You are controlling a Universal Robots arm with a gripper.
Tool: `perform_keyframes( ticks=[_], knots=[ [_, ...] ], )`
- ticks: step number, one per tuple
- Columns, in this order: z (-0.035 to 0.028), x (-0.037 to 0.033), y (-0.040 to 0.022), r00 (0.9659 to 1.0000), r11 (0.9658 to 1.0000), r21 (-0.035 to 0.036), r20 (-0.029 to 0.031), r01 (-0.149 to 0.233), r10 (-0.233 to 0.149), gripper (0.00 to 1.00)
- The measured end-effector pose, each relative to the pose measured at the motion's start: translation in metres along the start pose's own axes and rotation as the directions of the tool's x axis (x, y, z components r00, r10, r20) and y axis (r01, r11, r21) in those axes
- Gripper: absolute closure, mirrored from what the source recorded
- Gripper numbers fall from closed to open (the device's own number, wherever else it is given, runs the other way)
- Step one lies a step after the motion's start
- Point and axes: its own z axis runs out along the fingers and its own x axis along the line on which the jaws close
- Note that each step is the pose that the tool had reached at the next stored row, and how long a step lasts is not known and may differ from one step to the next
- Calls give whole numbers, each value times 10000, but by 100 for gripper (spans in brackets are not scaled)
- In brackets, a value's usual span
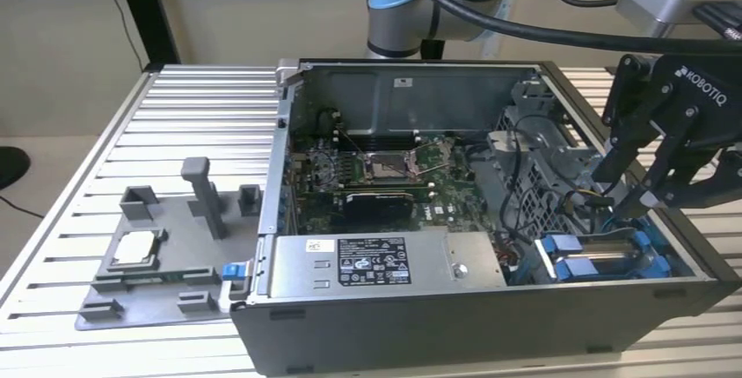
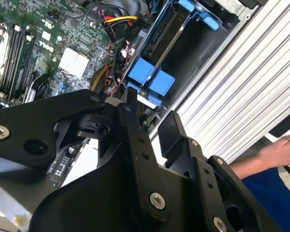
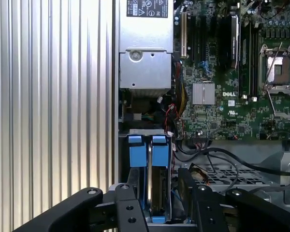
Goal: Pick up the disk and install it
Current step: 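Insert the disk into the insertion slot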
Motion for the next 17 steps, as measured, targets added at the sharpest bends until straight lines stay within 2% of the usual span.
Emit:
perform_keyframes(
  ticks=[5, 6, 7, 9, 10, 11, 17],
  knots=[
    [10, 0, -1, 10000, 10000, 0, 5, 0, 0, 0],
    [15, 1, -2, 10000, 10000, 3, 62, 3, -3, 0],
    [18, 1, -5, 9999, 10000, 9, 151, 10, -10, 0],
    [21, 1, -15, 9993, 10000, 23, 366, 23, -24, 0],
    [25, 1, -23, 9990, 10000, 32, 442, 28, -29, 0],
    [31, 1, -33, 9989, 10000, 43, 474, 30, -32, 0],
    [118, 3, -153, 9988, 10000, 58, 483, 31, -34, 0]
  ],
)
